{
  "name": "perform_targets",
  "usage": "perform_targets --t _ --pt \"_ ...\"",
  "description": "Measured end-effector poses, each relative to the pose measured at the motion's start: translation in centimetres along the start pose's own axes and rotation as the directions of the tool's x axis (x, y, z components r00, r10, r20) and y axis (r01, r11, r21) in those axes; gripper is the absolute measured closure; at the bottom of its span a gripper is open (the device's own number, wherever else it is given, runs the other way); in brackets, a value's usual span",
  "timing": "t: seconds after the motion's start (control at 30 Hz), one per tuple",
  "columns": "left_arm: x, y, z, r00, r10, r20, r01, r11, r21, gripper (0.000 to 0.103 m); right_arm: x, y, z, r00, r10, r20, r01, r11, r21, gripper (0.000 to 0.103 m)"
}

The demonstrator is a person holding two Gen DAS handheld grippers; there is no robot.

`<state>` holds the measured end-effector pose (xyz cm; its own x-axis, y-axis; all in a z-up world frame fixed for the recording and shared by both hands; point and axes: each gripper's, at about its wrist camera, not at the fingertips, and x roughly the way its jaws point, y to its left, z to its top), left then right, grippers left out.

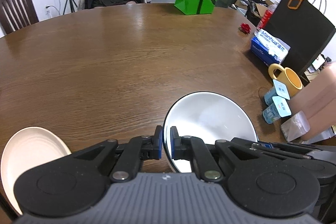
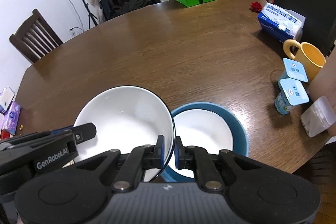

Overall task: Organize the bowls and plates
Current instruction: 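Lower the held white bowl into the blue bowl with both tools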

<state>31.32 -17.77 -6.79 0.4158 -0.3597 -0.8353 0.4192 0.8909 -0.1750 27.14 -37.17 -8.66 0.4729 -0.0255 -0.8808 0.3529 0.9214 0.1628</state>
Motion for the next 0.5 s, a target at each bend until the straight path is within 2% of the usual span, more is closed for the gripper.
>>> perform_targets --t 0.5 --pt "3.1 -3.7 0.6 0.997 -0.051 -0.052 0.055 0.995 0.08 0.096 1.0 -4.6 0.0 0.998 -0.052 -0.016 0.054 0.995 0.085 0.094"
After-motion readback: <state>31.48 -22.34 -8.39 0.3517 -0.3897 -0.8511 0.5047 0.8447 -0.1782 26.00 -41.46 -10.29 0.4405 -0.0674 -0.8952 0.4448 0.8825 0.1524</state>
